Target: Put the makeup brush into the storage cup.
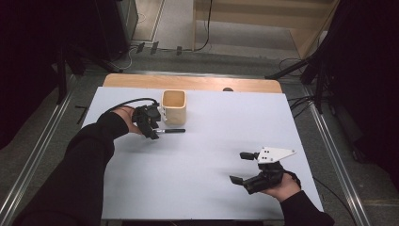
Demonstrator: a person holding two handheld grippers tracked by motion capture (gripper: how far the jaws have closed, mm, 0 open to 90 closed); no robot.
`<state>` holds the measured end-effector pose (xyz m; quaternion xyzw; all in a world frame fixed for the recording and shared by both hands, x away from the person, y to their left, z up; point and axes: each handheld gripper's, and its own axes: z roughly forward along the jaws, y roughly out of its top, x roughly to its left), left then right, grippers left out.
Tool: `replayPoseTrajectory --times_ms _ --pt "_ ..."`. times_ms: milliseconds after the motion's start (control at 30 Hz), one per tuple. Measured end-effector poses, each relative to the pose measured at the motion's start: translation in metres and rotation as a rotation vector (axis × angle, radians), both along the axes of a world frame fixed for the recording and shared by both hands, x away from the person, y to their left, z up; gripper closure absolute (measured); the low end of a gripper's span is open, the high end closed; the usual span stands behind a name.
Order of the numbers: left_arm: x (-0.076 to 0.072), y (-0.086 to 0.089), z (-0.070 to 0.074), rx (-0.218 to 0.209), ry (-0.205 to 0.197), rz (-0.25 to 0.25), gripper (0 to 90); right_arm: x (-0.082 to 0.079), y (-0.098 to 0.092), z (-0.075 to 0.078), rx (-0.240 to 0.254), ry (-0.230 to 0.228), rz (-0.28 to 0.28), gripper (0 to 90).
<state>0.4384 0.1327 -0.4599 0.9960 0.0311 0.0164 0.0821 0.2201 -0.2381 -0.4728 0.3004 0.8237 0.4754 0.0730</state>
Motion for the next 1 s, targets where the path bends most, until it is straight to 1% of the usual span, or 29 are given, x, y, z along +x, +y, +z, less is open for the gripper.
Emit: replayPoseTrajectory --times_ms 33,100,133,200,233,267,467,500,633,667,833,967,1000 --pt "0.0 -0.0004 -0.0003 0.007 -0.004 0.001 53.3 0.0 0.0 0.0001 0.001 0.0 0.0 9.2" --pt "-0.0002 -0.0013 -0.0015 0.007 -0.004 -0.002 55.1 -0.0001 0.0001 0.0001 0.001 0.001 0.0 9.1" --pt "-0.0002 -0.0022 -0.0016 0.017 -0.002 -0.006 55.3 -0.0002 0.0002 0.0001 0.001 0.003 0.001 9.2" --pt "0.0002 -0.003 -0.0015 0.012 -0.003 -0.001 55.5 -0.0002 0.0002 0.0001 0.0 0.001 0.002 9.2" --pt "0.0004 -0.0032 -0.0015 0.014 -0.005 -0.002 57.2 -0.0002 0.0002 0.0002 0.0 0.001 0.001 9.1" --pt "-0.0001 -0.0034 -0.0022 0.009 -0.01 -0.002 58.3 -0.0002 0.0001 0.0002 0.0 0.001 0.001 9.2" --pt "-0.0011 -0.0056 -0.0038 0.033 -0.047 -0.01 59.6 -0.0001 0.0001 0.0003 0.0 -0.001 0.001 9.2" --pt "-0.0013 -0.0059 -0.0043 0.033 -0.047 -0.011 61.3 -0.0002 0.0001 0.0002 0.0 -0.001 0.002 9.2" --pt "-0.0024 -0.007 -0.0077 0.044 -0.063 -0.018 62.9 -0.0001 0.0 0.0003 0.001 0.0 0.0 9.2" --pt "-0.0025 -0.0076 -0.008 0.053 -0.063 -0.026 63.8 -0.0001 0.0001 0.0003 0.001 0.0 0.0 9.2" --pt "-0.0026 -0.0093 -0.0094 0.056 -0.071 -0.035 66.5 -0.0001 0.0001 0.0003 0.001 0.0 -0.001 9.2" --pt "-0.0026 -0.01 -0.0095 0.06 -0.061 -0.044 69.5 0.0001 0.0 0.0003 0.0 0.0 0.0 9.2" --pt "-0.0036 -0.0101 -0.0101 0.056 -0.063 -0.047 71.7 0.0 0.0002 0.0002 0.0 0.001 0.0 9.2"
